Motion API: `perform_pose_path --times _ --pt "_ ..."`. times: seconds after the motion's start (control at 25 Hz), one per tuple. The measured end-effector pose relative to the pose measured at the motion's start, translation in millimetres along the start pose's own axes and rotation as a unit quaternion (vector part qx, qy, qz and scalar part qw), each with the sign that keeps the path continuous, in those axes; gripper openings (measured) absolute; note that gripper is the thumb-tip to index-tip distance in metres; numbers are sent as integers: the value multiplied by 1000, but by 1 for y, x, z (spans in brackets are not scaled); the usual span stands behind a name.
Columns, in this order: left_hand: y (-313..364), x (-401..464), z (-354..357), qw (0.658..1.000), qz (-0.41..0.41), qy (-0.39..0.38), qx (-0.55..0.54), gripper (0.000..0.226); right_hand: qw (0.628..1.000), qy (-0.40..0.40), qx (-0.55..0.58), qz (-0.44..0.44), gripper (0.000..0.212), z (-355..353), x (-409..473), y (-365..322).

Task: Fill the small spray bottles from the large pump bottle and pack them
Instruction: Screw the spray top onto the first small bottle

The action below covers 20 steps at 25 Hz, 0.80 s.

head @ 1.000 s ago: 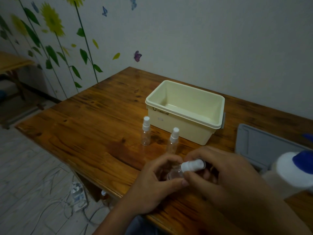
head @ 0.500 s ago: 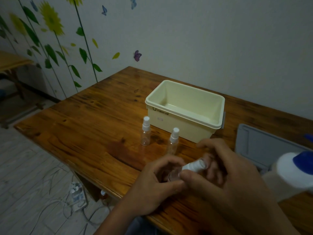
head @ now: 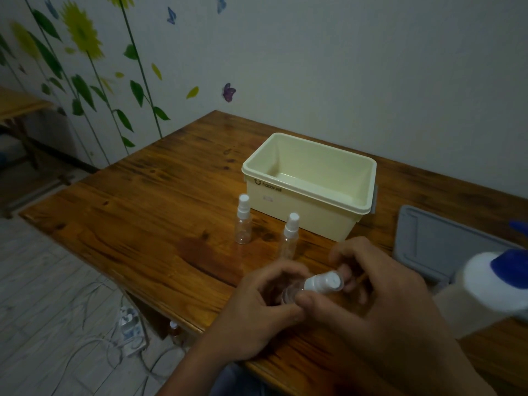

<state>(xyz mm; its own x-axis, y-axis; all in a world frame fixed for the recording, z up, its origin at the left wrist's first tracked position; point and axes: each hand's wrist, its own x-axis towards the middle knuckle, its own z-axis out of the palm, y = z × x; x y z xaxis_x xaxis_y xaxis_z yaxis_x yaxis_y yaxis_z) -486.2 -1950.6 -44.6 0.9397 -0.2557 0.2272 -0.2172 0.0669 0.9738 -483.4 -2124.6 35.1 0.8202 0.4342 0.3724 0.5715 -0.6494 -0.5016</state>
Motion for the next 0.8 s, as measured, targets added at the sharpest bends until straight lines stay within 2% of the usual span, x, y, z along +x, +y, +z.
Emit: perform_pose_path --times 0.12,0.24,0.36,0.52,0.64,0.8 --pt "1 1 1 1000 11 -5 -21 26 997 -32 60 -27 37 -7 -3 2" --pt "0 1 2 1000 7 -9 -28 26 997 -35 43 -57 24 -8 -6 4" --pt "2 1 2 1000 0 -16 -21 25 998 -18 43 -31 15 -1 -3 6" --pt "0 0 2 1000 -3 1 4 28 1000 11 5 -8 36 8 -1 8" --pt "1 1 2 1000 6 3 -4 25 997 -6 78 -6 34 1 -4 4" --pt "2 2 3 1000 10 -12 -18 24 998 -18 60 -24 18 1 -6 7"
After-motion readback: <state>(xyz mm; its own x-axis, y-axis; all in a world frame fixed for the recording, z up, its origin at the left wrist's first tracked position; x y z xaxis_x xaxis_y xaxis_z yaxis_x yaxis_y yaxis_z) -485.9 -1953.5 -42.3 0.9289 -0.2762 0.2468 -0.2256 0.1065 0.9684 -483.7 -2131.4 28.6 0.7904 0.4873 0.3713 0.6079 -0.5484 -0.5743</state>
